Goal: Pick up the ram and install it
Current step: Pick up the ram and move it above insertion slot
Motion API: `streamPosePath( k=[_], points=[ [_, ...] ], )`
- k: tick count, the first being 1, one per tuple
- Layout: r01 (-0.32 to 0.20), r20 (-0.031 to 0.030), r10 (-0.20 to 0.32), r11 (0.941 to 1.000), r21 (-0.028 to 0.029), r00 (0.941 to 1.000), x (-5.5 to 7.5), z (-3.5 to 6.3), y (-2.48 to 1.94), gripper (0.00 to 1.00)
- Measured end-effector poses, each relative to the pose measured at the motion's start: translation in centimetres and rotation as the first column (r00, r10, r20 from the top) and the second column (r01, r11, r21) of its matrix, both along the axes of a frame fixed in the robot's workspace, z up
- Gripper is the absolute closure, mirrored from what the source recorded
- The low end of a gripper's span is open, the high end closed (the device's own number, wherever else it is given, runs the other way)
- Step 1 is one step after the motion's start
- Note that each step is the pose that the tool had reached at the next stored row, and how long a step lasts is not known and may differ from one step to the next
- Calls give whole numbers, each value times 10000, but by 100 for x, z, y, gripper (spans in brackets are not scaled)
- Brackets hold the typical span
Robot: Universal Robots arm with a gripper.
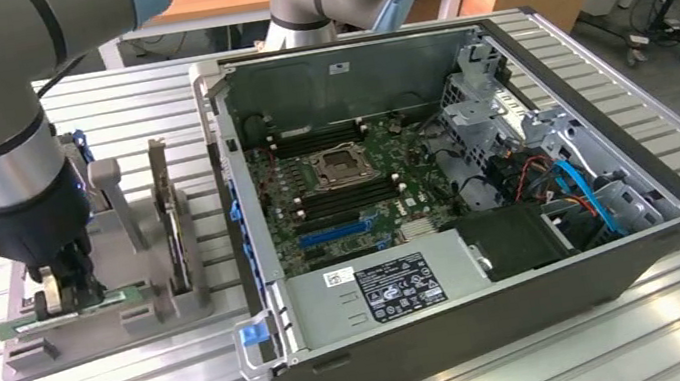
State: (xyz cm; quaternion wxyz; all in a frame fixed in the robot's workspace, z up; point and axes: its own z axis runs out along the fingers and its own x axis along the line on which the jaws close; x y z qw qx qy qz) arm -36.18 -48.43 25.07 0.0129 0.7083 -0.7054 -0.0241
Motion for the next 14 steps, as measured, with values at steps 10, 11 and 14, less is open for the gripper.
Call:
streamPosePath(
  k=[10,11,14],
  points=[
    [0,0,0,10000,-1,10000,8,490,0,89],
    [0,1,0,10000,-1,10000,9,519,0,89],
    [1,0,-1,10000,-1,10000,13,618,0,89]
  ],
)
